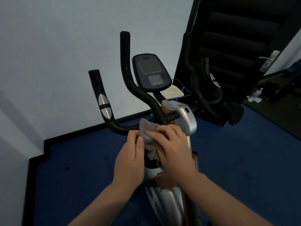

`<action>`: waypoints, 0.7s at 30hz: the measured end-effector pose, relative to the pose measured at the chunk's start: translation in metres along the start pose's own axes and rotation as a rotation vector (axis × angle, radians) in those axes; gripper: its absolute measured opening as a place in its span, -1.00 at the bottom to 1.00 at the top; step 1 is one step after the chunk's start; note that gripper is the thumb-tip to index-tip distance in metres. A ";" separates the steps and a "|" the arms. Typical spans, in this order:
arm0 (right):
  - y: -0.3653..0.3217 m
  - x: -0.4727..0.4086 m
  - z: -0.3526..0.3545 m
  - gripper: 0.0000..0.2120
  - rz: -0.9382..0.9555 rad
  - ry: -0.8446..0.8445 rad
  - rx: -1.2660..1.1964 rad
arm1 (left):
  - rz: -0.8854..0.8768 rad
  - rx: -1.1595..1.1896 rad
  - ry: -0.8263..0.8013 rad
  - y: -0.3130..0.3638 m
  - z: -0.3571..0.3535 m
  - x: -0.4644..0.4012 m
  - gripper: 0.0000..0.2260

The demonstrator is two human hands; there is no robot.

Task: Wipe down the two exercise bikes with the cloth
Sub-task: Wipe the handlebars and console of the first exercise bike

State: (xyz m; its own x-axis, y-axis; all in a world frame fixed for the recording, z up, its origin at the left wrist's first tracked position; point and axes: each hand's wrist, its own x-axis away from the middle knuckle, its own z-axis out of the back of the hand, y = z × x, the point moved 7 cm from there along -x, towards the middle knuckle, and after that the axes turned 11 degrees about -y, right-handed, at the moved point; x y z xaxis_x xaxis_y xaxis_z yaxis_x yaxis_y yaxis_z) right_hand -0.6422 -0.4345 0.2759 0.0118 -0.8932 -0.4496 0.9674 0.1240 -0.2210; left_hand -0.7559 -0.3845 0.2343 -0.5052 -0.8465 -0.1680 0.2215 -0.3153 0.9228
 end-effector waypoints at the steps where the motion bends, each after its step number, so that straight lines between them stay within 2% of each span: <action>1: 0.002 0.006 0.000 -0.73 0.015 -0.009 -0.022 | 0.011 -0.012 0.003 0.000 0.000 0.000 -0.76; 6: 0.013 0.018 0.011 -0.77 0.186 -0.147 -0.153 | 0.049 -0.137 0.044 0.002 0.004 0.000 -0.78; 8: 0.028 0.011 0.023 -0.78 0.113 -0.123 -0.342 | 0.047 -0.180 0.079 0.007 0.009 -0.003 -0.82; 10: 0.055 -0.002 0.036 -0.80 -0.034 -0.002 -0.488 | 0.041 -0.215 0.107 0.013 0.013 -0.010 -0.86; 12: 0.078 -0.022 0.039 -0.76 -0.155 0.067 -0.529 | 0.056 -0.277 0.136 0.019 0.016 -0.020 -0.88; 13: 0.085 -0.035 0.034 -0.76 -0.190 0.040 -0.520 | 0.064 -0.311 0.150 0.024 0.016 -0.025 -0.89; 17: 0.084 -0.061 -0.007 -0.77 -0.183 -0.117 -0.473 | 0.023 -0.480 0.184 0.045 0.006 -0.043 -0.89; 21: 0.084 -0.024 -0.018 -0.86 -0.128 -0.043 -0.579 | 0.063 -0.533 0.270 0.041 0.007 -0.041 -0.86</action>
State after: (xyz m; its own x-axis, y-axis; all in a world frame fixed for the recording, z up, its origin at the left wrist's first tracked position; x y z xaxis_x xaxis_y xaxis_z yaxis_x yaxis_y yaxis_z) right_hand -0.5654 -0.3950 0.2527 -0.0737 -0.9319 -0.3550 0.6665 0.2188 -0.7127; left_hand -0.7323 -0.3599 0.2810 -0.2628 -0.9278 -0.2649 0.6673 -0.3731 0.6446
